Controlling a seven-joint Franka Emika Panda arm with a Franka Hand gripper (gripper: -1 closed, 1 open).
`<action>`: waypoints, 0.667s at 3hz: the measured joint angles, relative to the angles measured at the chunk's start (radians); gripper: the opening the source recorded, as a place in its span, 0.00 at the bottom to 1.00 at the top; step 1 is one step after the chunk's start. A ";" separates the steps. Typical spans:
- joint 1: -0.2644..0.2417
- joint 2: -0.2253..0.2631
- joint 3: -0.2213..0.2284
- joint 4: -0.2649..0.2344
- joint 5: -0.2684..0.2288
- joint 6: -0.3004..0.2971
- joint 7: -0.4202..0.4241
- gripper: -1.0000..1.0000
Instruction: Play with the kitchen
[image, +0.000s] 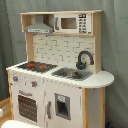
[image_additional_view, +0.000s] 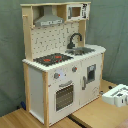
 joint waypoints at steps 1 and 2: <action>-0.072 0.017 0.010 0.066 0.007 0.010 -0.011 1.00; -0.151 0.017 0.025 0.128 0.007 0.021 -0.011 1.00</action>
